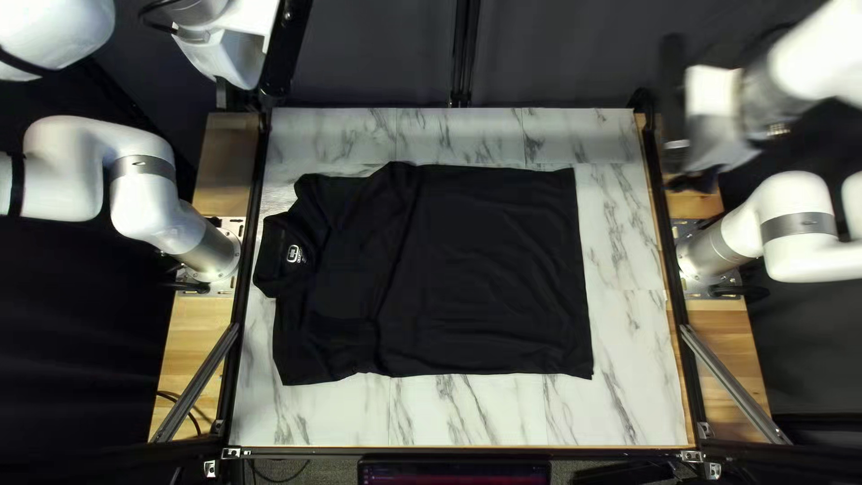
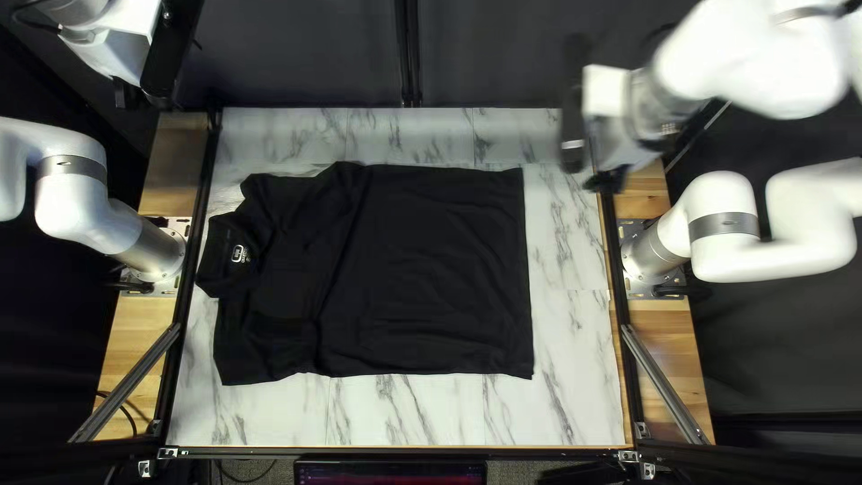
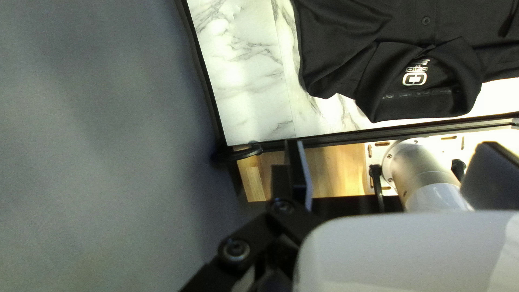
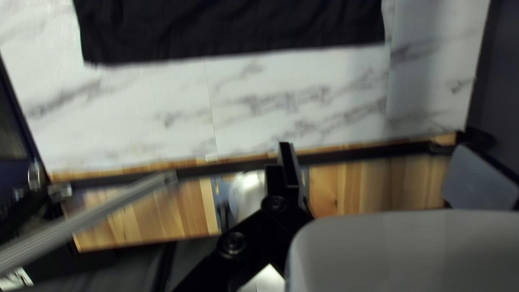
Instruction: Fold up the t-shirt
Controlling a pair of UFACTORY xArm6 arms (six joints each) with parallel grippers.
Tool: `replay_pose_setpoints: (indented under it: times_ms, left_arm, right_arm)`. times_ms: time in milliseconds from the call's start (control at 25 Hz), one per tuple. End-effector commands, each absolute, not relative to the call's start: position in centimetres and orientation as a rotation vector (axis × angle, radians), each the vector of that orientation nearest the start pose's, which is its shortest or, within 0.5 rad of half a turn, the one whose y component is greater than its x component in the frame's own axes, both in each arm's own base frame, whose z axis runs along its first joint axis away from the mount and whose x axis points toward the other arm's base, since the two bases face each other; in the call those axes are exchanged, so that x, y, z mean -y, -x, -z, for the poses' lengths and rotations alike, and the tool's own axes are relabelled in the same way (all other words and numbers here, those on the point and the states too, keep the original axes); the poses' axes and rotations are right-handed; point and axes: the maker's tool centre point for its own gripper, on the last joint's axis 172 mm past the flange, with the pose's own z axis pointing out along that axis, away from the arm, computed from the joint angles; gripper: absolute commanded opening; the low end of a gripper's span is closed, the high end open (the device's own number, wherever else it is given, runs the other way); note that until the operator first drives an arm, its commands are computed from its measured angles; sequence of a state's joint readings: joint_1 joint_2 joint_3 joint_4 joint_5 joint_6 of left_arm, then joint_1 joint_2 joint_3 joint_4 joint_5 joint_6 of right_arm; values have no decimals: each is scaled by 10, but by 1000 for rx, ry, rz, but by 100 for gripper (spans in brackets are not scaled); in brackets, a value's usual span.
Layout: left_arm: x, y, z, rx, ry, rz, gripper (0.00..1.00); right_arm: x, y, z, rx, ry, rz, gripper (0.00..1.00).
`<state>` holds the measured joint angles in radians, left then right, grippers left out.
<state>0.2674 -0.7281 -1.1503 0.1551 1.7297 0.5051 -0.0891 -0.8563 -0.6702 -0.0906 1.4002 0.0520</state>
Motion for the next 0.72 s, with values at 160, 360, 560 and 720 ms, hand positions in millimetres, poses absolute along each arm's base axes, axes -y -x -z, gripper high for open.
replay_pose_setpoints:
  times_ms: [160, 360, 560, 720]
  left_arm:
    - [-112, -247, -441, -296, 2929, 119, 100]
    - [-112, -247, -441, -296, 2929, 119, 100]
    - [-112, -247, -441, -296, 2929, 119, 100]
    - [-112, -247, -441, -296, 2929, 119, 100]
  right_arm:
    - [84, -317, -166, -740, 3267, 220, 100]
    - [109, -320, -104, -1097, 3243, 148, 100]
    - [109, -320, -104, -1097, 3243, 148, 100]
    - [113, -320, -99, -1043, 3267, 131, 100]
